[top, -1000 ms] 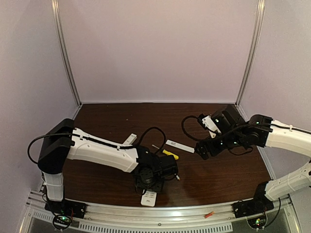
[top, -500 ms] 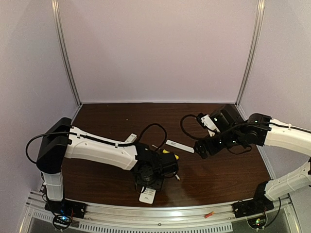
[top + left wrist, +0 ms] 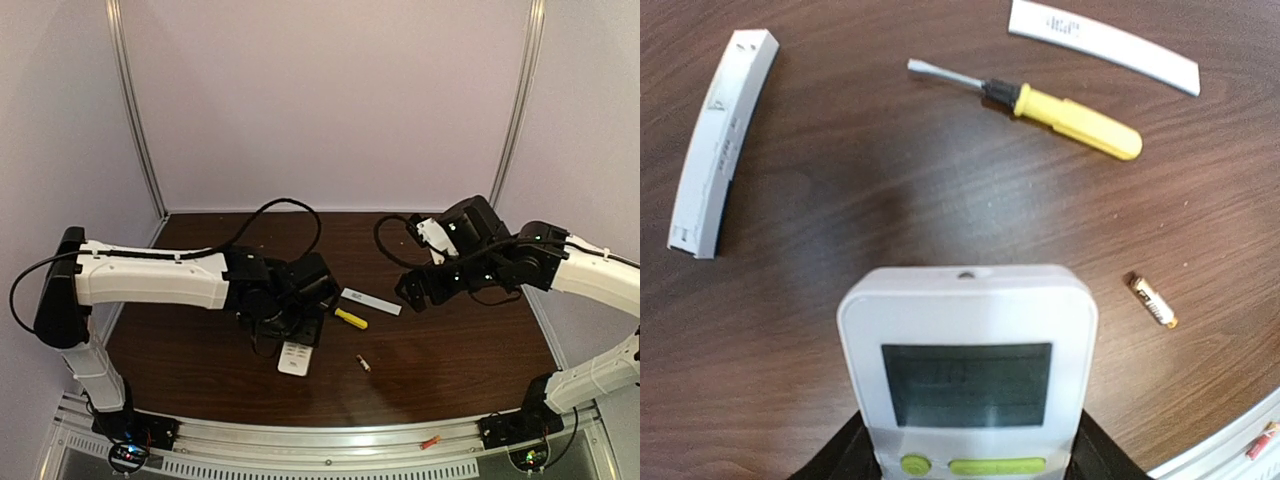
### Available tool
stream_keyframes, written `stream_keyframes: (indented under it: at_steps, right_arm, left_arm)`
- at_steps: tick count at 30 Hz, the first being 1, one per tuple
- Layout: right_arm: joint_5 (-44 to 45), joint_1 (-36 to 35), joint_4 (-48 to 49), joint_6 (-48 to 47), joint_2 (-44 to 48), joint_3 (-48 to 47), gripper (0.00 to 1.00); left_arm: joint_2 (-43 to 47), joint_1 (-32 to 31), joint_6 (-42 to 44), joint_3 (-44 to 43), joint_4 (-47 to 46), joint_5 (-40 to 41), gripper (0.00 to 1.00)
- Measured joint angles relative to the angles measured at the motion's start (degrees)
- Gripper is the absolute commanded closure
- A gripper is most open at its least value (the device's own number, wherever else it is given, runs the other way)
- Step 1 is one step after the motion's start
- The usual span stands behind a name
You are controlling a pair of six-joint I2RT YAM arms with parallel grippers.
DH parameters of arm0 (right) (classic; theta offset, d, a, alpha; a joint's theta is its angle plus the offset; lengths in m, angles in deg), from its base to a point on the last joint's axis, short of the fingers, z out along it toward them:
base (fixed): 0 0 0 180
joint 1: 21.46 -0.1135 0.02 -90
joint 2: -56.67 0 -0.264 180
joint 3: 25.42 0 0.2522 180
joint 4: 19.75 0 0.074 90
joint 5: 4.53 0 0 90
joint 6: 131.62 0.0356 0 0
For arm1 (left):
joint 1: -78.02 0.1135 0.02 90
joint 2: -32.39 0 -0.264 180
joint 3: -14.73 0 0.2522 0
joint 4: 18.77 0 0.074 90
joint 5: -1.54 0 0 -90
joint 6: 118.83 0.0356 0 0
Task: Unload the batteries from the remote control
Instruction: Pick up the remote control from the center of the board, then pass from the left arm to the right
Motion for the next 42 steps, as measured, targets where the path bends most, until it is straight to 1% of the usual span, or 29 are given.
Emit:
stream_keyframes:
  at_steps: [5, 10, 14, 17, 22, 29, 35, 42]
  right_arm:
    - [-3.78, 1.33, 0.76, -1.81, 2.95, -0.04, 0.00]
    - [-10.73, 2.75, 2.23, -3.10, 6.10, -1.95, 0.00]
    - [-18.29, 3.74, 4.28, -3.43, 6.56, -4.35, 0.00]
    - [-24.02, 4.42, 6.01, -3.32, 6.58, -5.35, 0.00]
    - [-32.94, 5.95, 9.55, -1.79, 6.51, -6.84, 0.00]
    - [-41.33, 7.37, 15.41, 2.16, 5.29, -9.18, 0.00]
    - [-44.48, 7.50, 20.81, 5.55, 3.69, -9.29, 0.00]
    - [-46.34, 7.50, 25.94, 8.85, 2.32, -9.29, 0.00]
  left_arm:
    - [6.93, 3.54, 4.61, 3.37, -4.28, 0.57, 0.50]
    - [13.86, 7.67, 9.68, 7.26, -12.22, 0.02, 0.50]
    - [19.63, 12.17, 13.38, 11.87, -21.11, -2.99, 0.50]
    - [22.34, 15.10, 15.67, 13.57, -26.21, -5.81, 0.50]
    - [23.43, 18.23, 18.88, 13.99, -35.15, -12.66, 0.49]
    - [23.43, 18.53, 20.31, 14.27, -45.77, -23.19, 0.50]
    - [23.10, 18.53, 20.31, 14.23, -52.59, -28.89, 0.50]
    - [21.07, 18.53, 19.67, 13.42, -58.03, -33.40, 0.50]
